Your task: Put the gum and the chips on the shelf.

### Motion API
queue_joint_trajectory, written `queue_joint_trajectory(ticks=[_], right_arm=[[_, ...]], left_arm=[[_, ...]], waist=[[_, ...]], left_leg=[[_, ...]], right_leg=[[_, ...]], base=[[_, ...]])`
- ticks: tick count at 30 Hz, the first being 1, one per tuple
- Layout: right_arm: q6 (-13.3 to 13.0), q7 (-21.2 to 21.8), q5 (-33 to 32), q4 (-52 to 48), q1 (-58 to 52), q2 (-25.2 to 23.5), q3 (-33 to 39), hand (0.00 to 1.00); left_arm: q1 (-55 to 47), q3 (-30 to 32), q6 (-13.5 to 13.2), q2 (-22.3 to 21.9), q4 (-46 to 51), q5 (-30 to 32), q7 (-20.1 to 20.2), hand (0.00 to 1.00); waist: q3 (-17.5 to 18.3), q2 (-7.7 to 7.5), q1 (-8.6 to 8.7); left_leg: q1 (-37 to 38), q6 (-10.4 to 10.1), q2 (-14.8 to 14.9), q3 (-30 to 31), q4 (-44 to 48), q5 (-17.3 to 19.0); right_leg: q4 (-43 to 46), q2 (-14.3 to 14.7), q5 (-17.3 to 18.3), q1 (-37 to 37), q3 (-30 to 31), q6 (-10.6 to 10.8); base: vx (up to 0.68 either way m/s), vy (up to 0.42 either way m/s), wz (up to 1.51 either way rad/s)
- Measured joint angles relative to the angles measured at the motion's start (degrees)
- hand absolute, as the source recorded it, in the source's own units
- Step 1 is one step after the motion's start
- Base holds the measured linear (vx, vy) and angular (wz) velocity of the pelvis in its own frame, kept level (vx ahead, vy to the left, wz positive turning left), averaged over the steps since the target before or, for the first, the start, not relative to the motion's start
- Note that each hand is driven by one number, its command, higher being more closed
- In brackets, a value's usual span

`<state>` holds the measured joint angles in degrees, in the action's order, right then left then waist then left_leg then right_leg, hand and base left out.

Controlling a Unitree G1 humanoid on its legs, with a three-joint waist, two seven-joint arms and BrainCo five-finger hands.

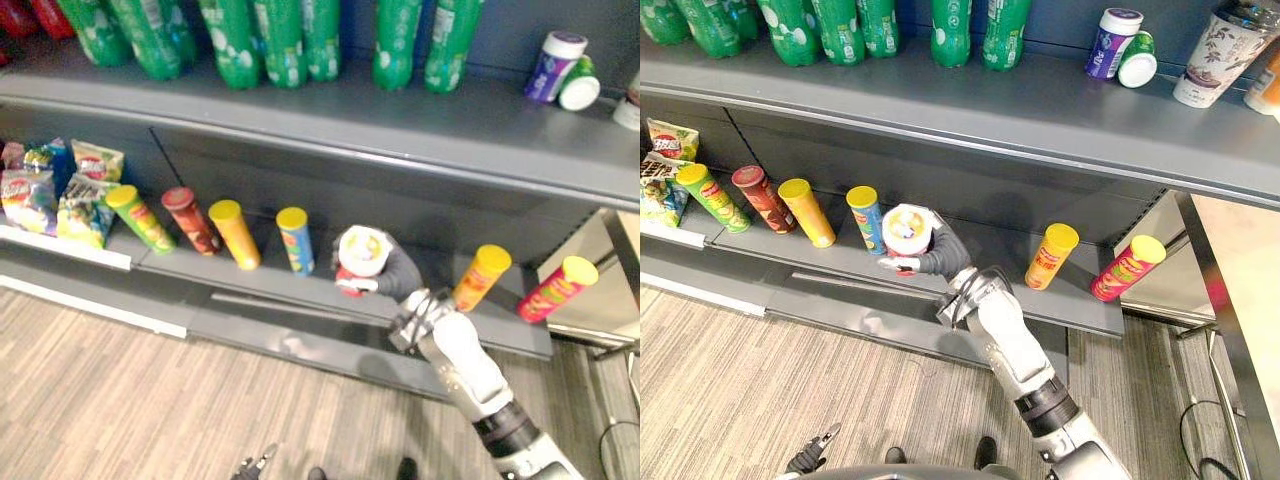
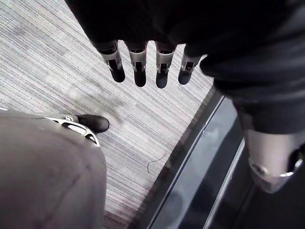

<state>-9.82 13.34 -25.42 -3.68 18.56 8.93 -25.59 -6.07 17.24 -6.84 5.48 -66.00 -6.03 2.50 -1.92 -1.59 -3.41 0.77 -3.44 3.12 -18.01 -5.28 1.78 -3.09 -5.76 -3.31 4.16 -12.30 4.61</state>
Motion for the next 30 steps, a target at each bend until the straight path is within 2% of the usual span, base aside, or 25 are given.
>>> queue_joint_trajectory(ticks=[4,7,12,16,22,26,30], right_arm=[[1.71,-0.26,-3.76,0.05,5.98,-0.15,-2.34,1.00],[1.98,-1.07,-4.98,0.67,13.21,-0.10,-2.17,1.00],[2.01,-4.91,-6.20,4.91,27.44,1.00,2.54,1.00],[1.73,-7.89,-6.19,7.28,34.00,2.76,6.62,1.00],[1.83,-10.70,-6.12,14.21,41.73,9.47,11.32,1.00],[2.24,-11.55,-6.09,19.05,44.71,15.74,14.09,1.00],[2.46,-12.00,-6.07,22.83,45.35,19.17,16.62,1.00]], left_arm=[[0.09,-0.19,0.88,0.14,-0.03,-0.10,-0.08,0.00],[0.09,-1.17,1.37,0.40,0.03,-0.14,-0.20,0.00],[0.09,-1.49,2.24,0.82,0.12,-0.14,-0.22,0.00],[0.01,-1.66,2.54,0.99,0.12,-0.14,-0.22,0.00],[-0.04,-1.64,2.57,1.11,0.57,-0.10,-0.01,0.00],[-0.08,-1.63,2.56,1.11,0.57,-0.13,0.19,0.00],[-0.19,-1.63,2.55,1.12,0.55,-0.14,0.31,0.00]], waist=[[0.10,-0.03,-0.17],[0.11,-0.04,-0.15],[0.38,-0.45,-0.42],[0.42,-0.52,-0.41],[0.52,-0.67,-0.23],[0.52,-0.67,0.16],[0.51,-0.66,0.47]], left_leg=[[0.51,0.23,0.06,-0.05,-0.02,-0.15],[0.45,0.56,0.19,-0.10,-0.04,-0.61],[0.41,0.41,0.85,-0.18,-0.40,-1.37],[0.45,0.21,1.30,-0.45,-0.42,-1.79],[0.49,-0.19,2.17,-1.81,-0.45,-2.41],[0.49,-0.39,2.50,-1.83,-0.50,-2.64],[0.68,-0.43,2.69,-2.19,-0.53,-2.66]], right_leg=[[-0.06,0.11,0.00,-0.53,0.23,0.00],[-0.22,0.29,-0.25,-0.55,0.27,-0.36],[-0.80,1.04,-0.78,-0.70,0.37,-1.05],[-0.90,1.57,-1.07,-0.59,0.86,-1.46],[-1.92,2.72,-1.94,-0.43,1.97,-2.11],[-2.09,3.11,-2.05,-0.37,2.12,-2.19],[-2.20,3.41,-2.25,-0.26,2.83,-2.35]], base=[[-0.08,-0.038,-0.03],[-0.09,-0.043,0.00],[-0.08,-0.050,-0.01],[-0.04,-0.037,-0.06],[-0.02,-0.039,-0.10],[-0.01,-0.033,-0.05],[0.00,-0.018,-0.08]])
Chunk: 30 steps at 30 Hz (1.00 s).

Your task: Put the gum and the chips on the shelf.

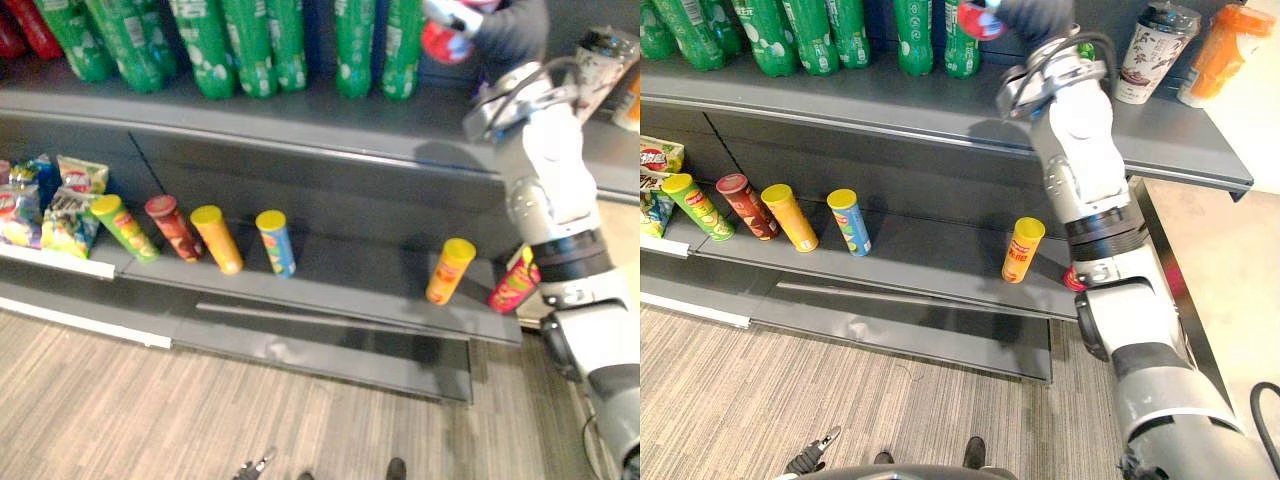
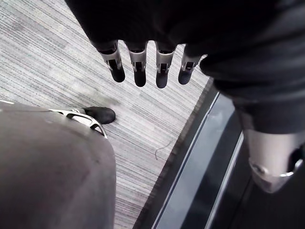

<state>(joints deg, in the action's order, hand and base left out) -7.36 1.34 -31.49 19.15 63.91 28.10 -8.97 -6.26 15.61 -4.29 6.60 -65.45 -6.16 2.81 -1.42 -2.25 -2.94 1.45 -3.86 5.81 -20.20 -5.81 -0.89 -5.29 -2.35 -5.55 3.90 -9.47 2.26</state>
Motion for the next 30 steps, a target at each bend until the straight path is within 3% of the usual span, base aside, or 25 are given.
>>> queue_joint_trajectory(ticks=[11,30], right_arm=[[3.57,0.36,2.39,9.16,0.00,0.23,1.68,1.00],[5.37,0.58,6.40,15.66,-0.01,-1.86,4.73,1.00]], left_arm=[[0.16,-0.25,-0.08,0.08,-0.02,-0.24,0.13,0.00],[1.62,-0.64,-0.16,-0.39,0.11,-0.28,0.13,0.00]], waist=[[-0.09,0.09,1.14],[-2.38,0.88,1.11]], left_leg=[[0.16,-0.22,0.33,-1.22,-0.01,-0.13],[0.07,-0.24,0.33,-2.42,-0.04,-0.18]], right_leg=[[-0.64,0.50,-0.56,0.20,1.05,-0.15],[-0.63,0.60,-1.05,0.87,2.12,-0.21]], base=[[0.00,-0.009,-0.05],[0.00,-0.001,-0.03]])
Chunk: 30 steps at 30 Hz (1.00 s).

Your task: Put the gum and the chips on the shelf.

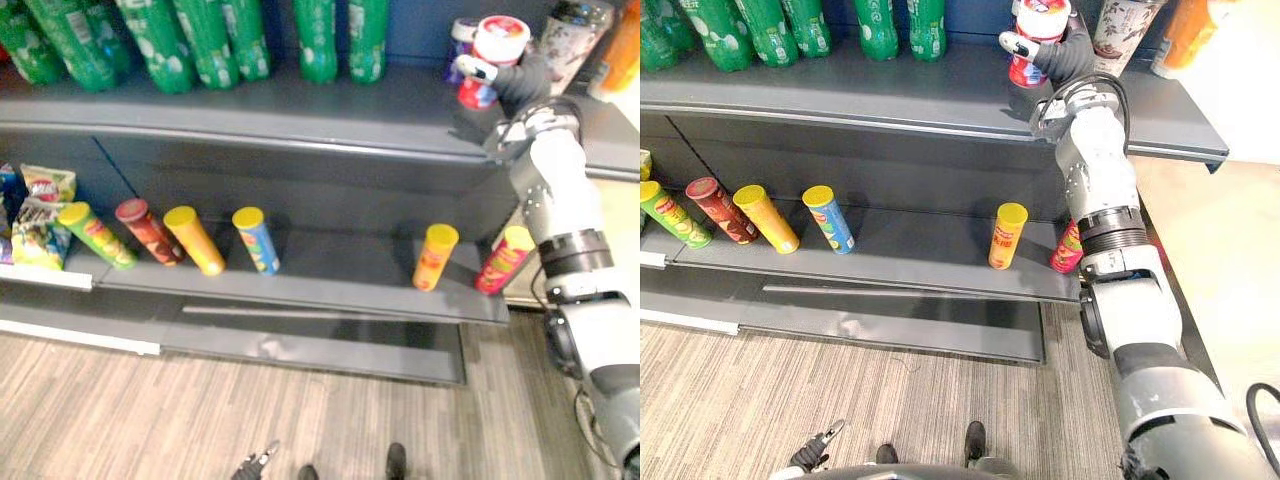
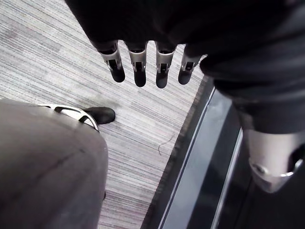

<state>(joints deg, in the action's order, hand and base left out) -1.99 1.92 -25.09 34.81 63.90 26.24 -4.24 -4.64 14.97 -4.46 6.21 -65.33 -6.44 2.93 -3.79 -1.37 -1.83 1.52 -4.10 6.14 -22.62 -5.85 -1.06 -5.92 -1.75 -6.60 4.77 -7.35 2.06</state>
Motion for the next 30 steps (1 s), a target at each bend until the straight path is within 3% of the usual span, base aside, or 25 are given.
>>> queue_joint_trajectory(ticks=[16,17,30], right_arm=[[-0.14,0.12,2.37,3.56,-0.32,-2.03,1.92,1.00],[-0.15,0.13,2.56,3.59,-0.32,-2.02,2.12,0.00],[-0.81,0.09,2.54,3.70,-0.62,-2.03,3.58,0.00]], left_arm=[[0.89,0.02,-0.16,-0.25,0.43,-0.08,-0.06,0.00],[0.96,0.02,-0.21,-0.24,0.44,-0.08,-0.10,0.00],[1.00,-0.16,-0.38,-0.01,1.45,-0.07,-0.20,0.00]], waist=[[-1.20,-0.53,0.02],[-1.27,-0.64,0.01],[-1.83,-1.50,0.03]], left_leg=[[-0.38,-0.04,-0.01,1.13,-0.05,-0.40],[-0.40,-0.05,-0.01,1.15,-0.05,-0.42],[-0.43,0.02,-0.24,1.14,-0.06,-0.48]], right_leg=[[0.02,-0.07,0.11,0.00,-0.74,0.10],[0.02,-0.08,0.13,0.00,-0.78,0.14],[0.00,-0.32,0.24,0.00,-1.01,0.29]], base=[[0.00,-0.001,0.02],[0.00,0.000,0.00],[0.00,0.000,0.00]])
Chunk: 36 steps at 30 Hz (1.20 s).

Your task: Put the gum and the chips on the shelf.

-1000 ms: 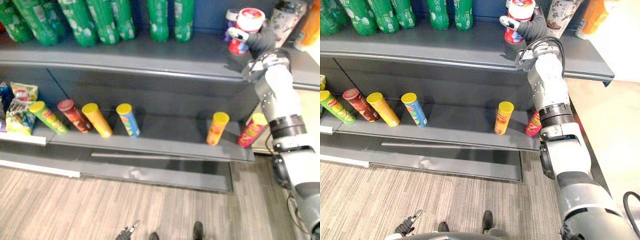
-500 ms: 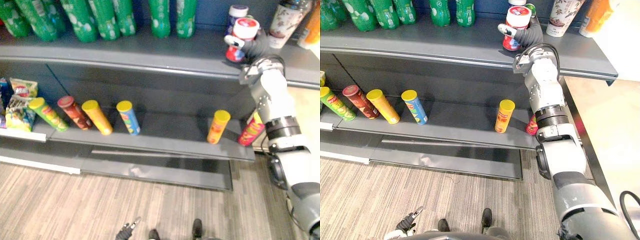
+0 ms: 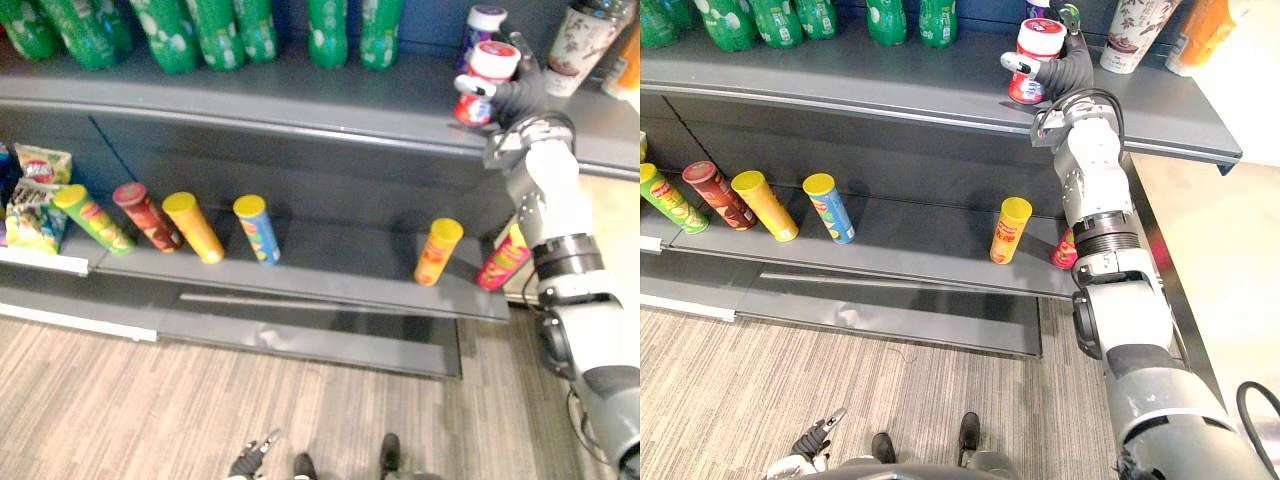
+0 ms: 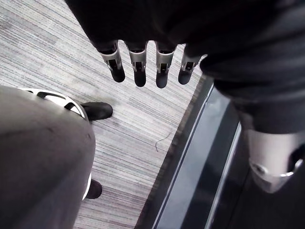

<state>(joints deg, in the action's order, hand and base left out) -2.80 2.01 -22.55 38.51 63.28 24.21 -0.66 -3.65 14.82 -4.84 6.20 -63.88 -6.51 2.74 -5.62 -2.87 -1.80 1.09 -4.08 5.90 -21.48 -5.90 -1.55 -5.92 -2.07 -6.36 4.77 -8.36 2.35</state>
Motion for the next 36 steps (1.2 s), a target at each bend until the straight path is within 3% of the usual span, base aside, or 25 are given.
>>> queue_joint_trajectory(ticks=[10,14,21,27,32,36], right_arm=[[-0.05,-1.12,-0.03,-0.15,-0.01,0.01,0.37,0.00],[-0.35,-3.05,-0.23,-5.50,-0.72,0.06,2.00,0.00],[-5.00,-5.87,-0.41,-18.13,-0.74,1.87,5.22,0.00],[-6.95,-6.40,-0.44,-27.21,-4.56,1.84,5.64,0.00],[-9.61,-5.07,-0.55,-46.46,-24.18,-0.55,11.65,0.00],[-10.58,-2.54,-1.69,-55.48,-40.41,-4.70,17.18,0.00]], left_arm=[[-0.01,-0.42,0.00,0.09,0.15,-0.01,-0.10,0.00],[-0.06,-0.26,0.00,0.09,0.18,0.01,-0.12,0.00],[-0.48,1.52,0.01,0.02,0.20,0.05,-0.23,0.00],[-0.83,3.19,0.03,-0.15,0.16,0.16,-0.34,0.00],[-1.33,3.66,0.02,0.16,0.12,0.23,-0.99,0.00],[-2.32,5.74,-0.02,0.12,0.11,0.51,-1.80,0.00]], waist=[[0.05,-0.13,0.01],[0.05,-0.18,0.07],[0.20,-0.64,0.21],[0.46,-1.01,0.12],[1.26,-2.05,0.36],[2.03,-2.48,1.83]], left_leg=[[0.09,0.05,0.00,-0.08,0.00,-0.05],[0.12,0.05,0.08,-0.18,0.02,-0.05],[0.41,0.03,0.27,-0.46,0.02,-0.04],[1.08,0.02,0.41,-1.26,0.01,-0.03],[1.15,-0.02,0.31,-1.54,0.00,-0.02],[1.03,-0.07,0.23,-1.63,-0.03,0.02]], right_leg=[[0.00,0.00,-0.22,-0.05,0.05,-0.26],[0.00,0.10,-0.33,-0.04,0.17,-0.17],[0.00,0.27,-0.51,-0.21,0.53,-0.39],[-0.01,0.40,-0.55,-0.53,0.96,-0.27],[-0.02,0.35,-0.09,-0.55,0.92,-0.27],[-0.02,0.29,-0.04,-0.32,0.95,-0.31]], base=[[0.00,0.000,0.00],[0.00,0.000,0.00],[0.00,0.000,-0.02],[0.00,-0.002,-0.06],[0.00,0.000,-0.01],[0.00,0.000,-0.01]])
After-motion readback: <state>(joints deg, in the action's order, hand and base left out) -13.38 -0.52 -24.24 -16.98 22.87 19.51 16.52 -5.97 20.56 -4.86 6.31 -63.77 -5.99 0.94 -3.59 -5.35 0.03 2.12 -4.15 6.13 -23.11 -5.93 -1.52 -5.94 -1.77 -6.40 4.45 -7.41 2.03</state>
